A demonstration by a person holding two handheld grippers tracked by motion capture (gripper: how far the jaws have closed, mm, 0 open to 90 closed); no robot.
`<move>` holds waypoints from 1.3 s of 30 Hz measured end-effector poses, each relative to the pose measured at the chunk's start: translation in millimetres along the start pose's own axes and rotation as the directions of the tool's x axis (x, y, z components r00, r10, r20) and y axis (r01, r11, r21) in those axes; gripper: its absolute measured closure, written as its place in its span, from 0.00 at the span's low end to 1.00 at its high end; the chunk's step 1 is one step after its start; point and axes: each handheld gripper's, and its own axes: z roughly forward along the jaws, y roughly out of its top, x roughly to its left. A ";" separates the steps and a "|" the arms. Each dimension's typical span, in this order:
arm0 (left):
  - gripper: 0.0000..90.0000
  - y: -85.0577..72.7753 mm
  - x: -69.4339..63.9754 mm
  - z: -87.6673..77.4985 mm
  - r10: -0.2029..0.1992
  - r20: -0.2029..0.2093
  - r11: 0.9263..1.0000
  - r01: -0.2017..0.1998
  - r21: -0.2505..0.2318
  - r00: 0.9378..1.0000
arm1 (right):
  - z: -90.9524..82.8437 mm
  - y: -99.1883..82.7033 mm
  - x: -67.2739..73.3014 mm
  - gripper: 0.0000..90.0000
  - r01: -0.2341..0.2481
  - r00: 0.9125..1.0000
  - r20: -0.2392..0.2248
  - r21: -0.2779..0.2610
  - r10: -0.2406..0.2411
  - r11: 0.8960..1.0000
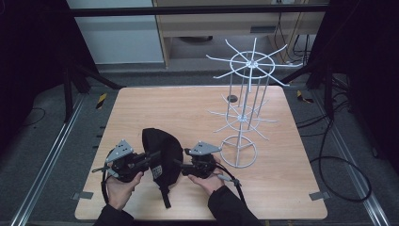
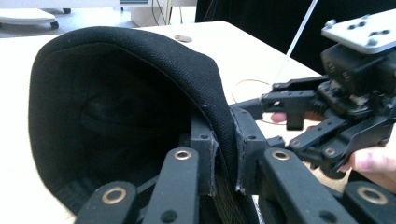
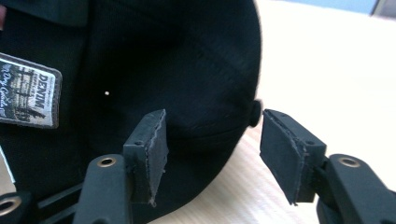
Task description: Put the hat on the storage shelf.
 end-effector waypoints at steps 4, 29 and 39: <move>0.90 0.4 -1.7 0.5 0.009 0.005 1.000 -0.009 -0.002 1.000 | 5.5 -1.4 -1.8 0.51 -0.040 0.999 -0.028 0.010 0.040 0.999; 0.91 5.9 -11.8 1.4 0.074 0.111 0.997 -0.077 0.019 0.991 | -7.3 6.3 -19.2 0.51 -0.054 0.998 -0.025 -0.082 0.052 0.995; 0.90 5.2 -9.5 3.8 0.078 0.094 0.996 -0.080 0.024 0.993 | -6.3 9.5 -8.4 0.95 0.018 0.999 -0.048 -0.048 -0.021 0.999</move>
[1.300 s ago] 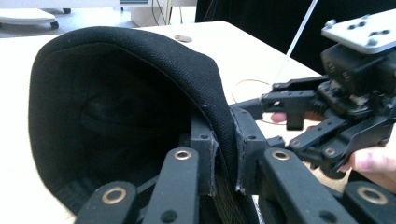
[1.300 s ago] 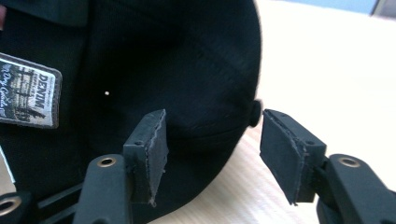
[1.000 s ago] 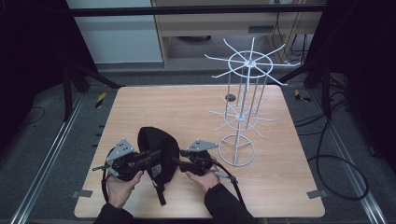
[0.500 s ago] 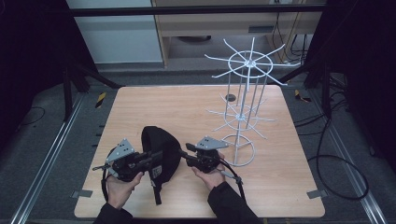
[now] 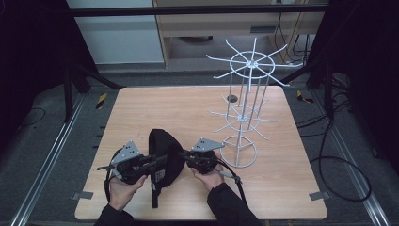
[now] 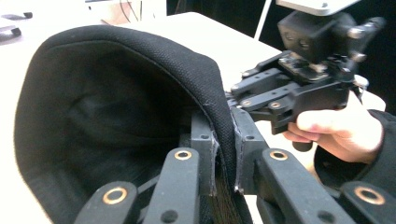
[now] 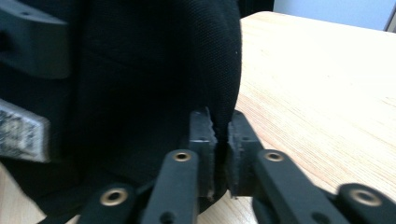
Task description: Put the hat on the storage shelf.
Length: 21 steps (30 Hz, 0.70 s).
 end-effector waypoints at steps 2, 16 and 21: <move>0.90 1.0 2.0 -1.0 -0.011 -0.014 1.000 0.011 -0.015 1.000 | -5.3 4.9 0.7 0.96 0.020 1.000 0.009 0.001 -0.020 1.000; 0.62 -2.3 10.1 3.2 -0.022 -0.286 0.999 0.030 0.023 0.958 | -28.8 37.9 22.5 0.96 0.113 0.989 0.096 0.051 -0.117 0.992; 0.62 -9.9 20.2 6.8 -0.041 -0.315 0.996 0.062 0.059 0.948 | -19.2 34.5 27.5 0.96 0.095 0.992 0.081 0.064 -0.100 0.993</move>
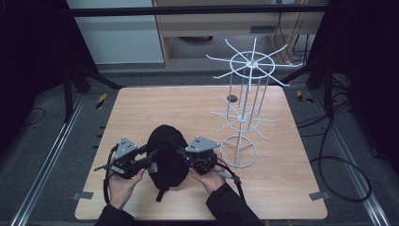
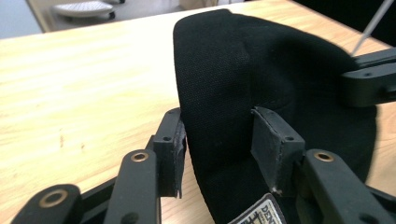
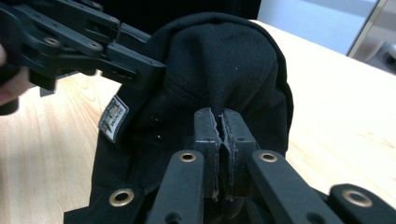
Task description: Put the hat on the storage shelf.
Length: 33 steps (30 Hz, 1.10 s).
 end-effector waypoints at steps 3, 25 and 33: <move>0.59 -3.7 4.4 4.4 0.012 -0.038 1.000 -0.012 0.017 0.999 | 7.0 0.1 3.8 0.96 -0.007 1.000 0.004 0.006 0.007 1.000; 0.68 -29.9 56.6 15.8 -0.044 -0.194 0.992 0.066 0.109 0.980 | 16.2 -0.2 0.0 0.67 -0.009 0.999 0.040 -0.024 0.010 1.000; 0.59 -8.8 46.7 -20.5 -0.050 -0.080 0.999 0.052 0.012 0.996 | -12.4 -9.2 -7.8 0.57 0.008 0.998 0.069 0.017 -0.010 1.000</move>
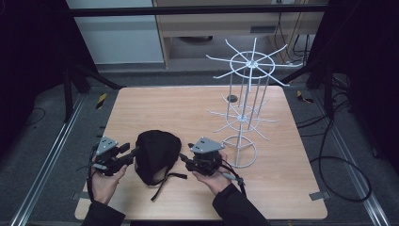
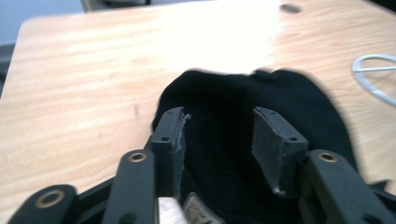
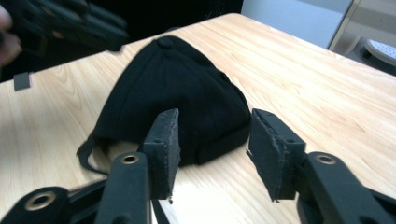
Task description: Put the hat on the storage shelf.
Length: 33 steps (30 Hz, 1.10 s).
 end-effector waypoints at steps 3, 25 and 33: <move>0.55 4.8 -4.4 -2.5 0.018 0.043 1.000 -0.018 -0.010 0.999 | -11.6 -8.5 -4.0 0.54 0.000 1.000 0.004 0.003 0.000 1.000; 0.44 17.6 -25.4 25.4 0.079 0.086 0.992 -0.087 0.094 0.993 | -110.6 -92.2 -59.1 0.47 -0.148 0.978 0.152 0.016 0.144 0.989; 0.43 14.1 -23.5 39.3 0.071 0.085 0.985 -0.084 0.151 0.994 | -142.1 -112.8 -87.4 0.44 -0.210 0.944 0.259 -0.003 0.204 0.978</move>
